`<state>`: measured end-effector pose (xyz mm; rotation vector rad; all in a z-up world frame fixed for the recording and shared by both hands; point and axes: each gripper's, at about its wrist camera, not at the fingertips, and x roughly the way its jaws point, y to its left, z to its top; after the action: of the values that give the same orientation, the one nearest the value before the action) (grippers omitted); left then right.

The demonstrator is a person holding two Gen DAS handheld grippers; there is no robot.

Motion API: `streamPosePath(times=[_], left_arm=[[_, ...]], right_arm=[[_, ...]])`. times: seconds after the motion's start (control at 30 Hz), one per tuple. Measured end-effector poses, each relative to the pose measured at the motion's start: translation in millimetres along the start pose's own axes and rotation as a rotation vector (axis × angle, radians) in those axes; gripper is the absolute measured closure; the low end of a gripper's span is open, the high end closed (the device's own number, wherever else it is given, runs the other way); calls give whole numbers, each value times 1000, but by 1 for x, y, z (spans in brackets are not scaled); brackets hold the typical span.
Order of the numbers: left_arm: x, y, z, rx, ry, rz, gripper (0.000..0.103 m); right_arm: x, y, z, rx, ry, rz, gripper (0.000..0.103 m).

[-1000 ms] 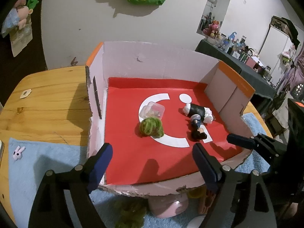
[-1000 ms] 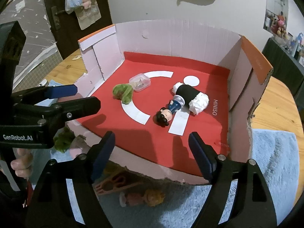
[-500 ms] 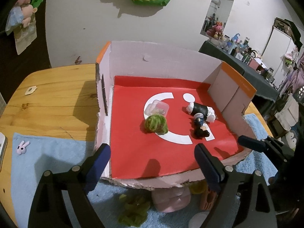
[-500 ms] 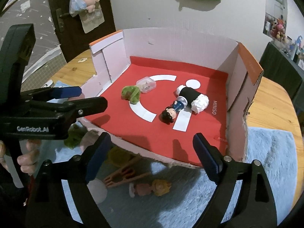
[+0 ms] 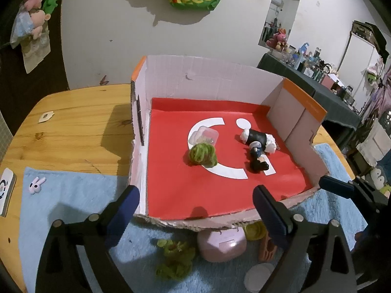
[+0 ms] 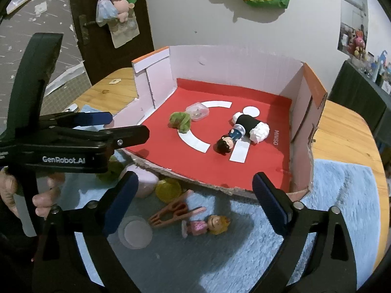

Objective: Organize objects
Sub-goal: 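Withdraw both tools up and out of the red box, then grasp the blonde doll figurine with the right tool while the left tool grasps the green pom-pom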

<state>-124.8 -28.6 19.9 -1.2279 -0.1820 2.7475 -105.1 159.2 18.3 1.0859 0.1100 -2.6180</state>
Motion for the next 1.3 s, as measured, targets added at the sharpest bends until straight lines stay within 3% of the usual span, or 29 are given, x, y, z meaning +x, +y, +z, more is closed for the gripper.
streamPosePath(times=[1.3], left_arm=[[-14,6,-34,-17,11,10,5]], right_arm=[[-24,16,-37,-5,-4,-24,4]])
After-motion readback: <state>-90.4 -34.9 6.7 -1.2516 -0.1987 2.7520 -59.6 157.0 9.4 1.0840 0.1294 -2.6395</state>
